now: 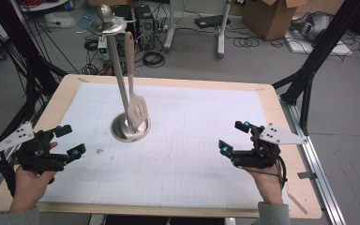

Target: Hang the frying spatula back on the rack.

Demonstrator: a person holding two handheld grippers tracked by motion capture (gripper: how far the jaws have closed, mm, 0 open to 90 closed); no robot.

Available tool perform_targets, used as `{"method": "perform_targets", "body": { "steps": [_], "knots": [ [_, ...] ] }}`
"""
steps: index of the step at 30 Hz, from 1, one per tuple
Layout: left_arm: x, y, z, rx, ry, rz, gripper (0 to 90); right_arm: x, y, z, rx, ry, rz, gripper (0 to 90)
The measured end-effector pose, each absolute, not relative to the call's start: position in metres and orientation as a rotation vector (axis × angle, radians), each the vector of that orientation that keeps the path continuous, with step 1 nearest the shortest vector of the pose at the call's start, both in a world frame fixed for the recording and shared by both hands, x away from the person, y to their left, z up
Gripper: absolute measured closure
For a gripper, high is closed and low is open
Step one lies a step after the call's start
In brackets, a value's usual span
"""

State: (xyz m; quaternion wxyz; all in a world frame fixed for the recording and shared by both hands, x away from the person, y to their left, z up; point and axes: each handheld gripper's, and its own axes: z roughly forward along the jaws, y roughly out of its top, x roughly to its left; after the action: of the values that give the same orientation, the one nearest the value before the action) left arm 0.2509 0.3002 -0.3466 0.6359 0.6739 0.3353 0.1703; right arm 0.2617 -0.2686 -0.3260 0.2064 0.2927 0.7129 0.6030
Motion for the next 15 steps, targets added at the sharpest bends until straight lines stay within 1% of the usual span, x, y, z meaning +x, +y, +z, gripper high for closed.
{"method": "perform_targets", "body": {
  "steps": [15],
  "knots": [
    [0.252, 0.298, -0.347, 1.545, 0.762, 0.386, 1.8, 0.245, -0.301, -0.333, 0.892, 1.920, 1.656, 11.7]
  ]
}}
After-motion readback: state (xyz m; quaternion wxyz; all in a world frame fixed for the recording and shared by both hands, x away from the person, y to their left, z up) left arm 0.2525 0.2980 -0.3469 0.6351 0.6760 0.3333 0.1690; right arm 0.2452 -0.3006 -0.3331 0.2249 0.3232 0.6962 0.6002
